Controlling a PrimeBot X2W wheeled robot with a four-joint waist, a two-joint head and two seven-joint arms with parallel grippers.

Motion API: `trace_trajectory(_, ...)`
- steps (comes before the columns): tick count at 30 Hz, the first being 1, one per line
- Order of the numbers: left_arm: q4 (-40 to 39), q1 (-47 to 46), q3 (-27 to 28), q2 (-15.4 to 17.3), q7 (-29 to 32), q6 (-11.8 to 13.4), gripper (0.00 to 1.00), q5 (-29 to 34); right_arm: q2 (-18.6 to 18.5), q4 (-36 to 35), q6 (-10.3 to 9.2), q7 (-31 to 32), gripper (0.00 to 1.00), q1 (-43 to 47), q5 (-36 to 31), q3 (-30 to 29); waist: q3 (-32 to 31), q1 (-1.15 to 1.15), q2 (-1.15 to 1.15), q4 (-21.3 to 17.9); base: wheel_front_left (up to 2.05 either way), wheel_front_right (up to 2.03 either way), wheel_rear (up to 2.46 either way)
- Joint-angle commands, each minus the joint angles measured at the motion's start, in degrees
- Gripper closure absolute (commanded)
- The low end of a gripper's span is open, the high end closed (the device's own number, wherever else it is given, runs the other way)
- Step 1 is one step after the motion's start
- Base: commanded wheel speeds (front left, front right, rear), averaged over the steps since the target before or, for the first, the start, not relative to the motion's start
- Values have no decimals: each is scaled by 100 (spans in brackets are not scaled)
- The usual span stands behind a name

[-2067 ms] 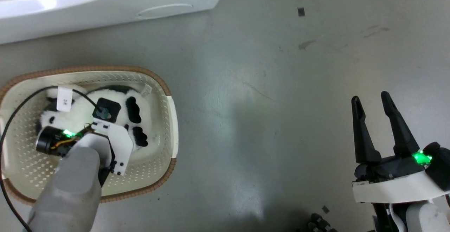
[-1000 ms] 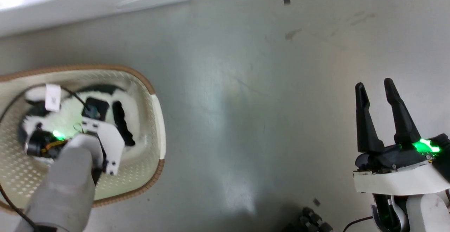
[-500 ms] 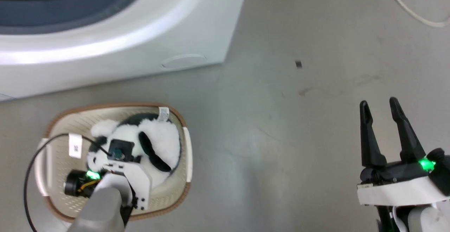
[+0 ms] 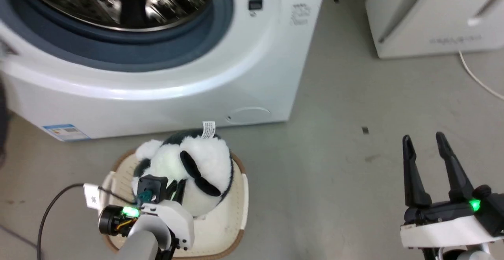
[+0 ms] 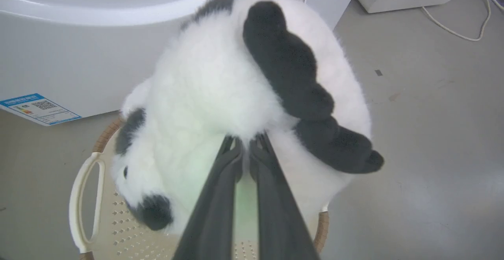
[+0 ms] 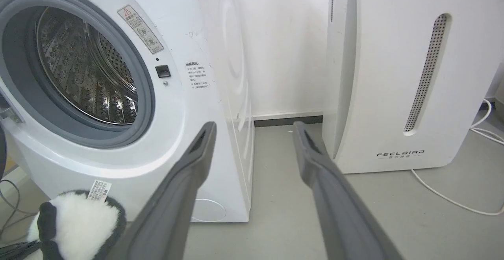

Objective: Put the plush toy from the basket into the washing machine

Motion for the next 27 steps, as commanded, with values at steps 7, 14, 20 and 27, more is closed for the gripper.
trace_trajectory(7, -1741, 855, 448, -19, -36, 148, 100, 131, -1, 24, -5, -25, 0, 221, -41, 11, -500, 1, 0, 310, 0, 0, 0)
trace_trajectory(14, -3313, 1237, 933, 0, -36, 8, 100, 330, -1, -16, -5, -25, 0, 269, -17, 46, -516, 1, 0, 244, 0, 0, 0)
trace_trajectory(20, -4425, 1018, 1431, 80, -37, -88, 100, 497, -1, -115, -5, -25, 0, 179, -37, 82, -179, 1, 0, 48, 0, 0, 0)
trace_trajectory(27, -4932, 345, 1779, 302, -37, -204, 100, 557, -1, -205, -5, -25, 0, -11, 29, 98, 455, 1, 0, -239, 0, 0, 0)
